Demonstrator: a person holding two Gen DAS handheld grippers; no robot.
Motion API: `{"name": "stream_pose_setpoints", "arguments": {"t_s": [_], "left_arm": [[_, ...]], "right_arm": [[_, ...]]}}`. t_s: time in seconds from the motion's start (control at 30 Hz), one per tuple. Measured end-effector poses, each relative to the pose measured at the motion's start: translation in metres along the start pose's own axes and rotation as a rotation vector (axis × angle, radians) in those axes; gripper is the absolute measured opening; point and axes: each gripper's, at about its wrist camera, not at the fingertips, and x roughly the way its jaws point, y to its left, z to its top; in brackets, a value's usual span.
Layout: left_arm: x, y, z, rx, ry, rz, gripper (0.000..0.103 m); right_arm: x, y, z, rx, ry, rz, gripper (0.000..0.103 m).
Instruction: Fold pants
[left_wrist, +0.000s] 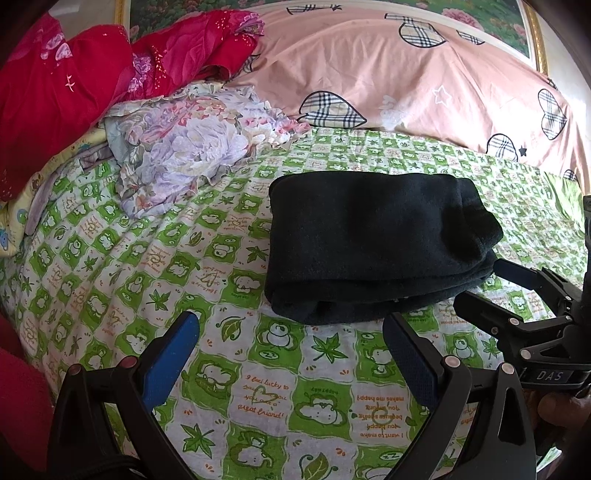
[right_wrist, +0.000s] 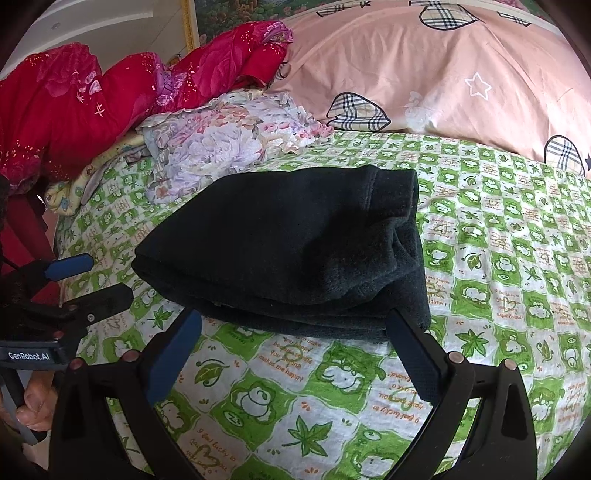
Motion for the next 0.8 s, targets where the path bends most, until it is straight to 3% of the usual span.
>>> {"name": "stream_pose_setpoints", "arguments": {"t_s": [0.8], "left_arm": [[0.012,0.006,0.000,0.001,0.031,0.005,0.100]], "right_arm": [[0.007,0.004,-0.007,0.002,0.020,-0.012,0.102]]}}
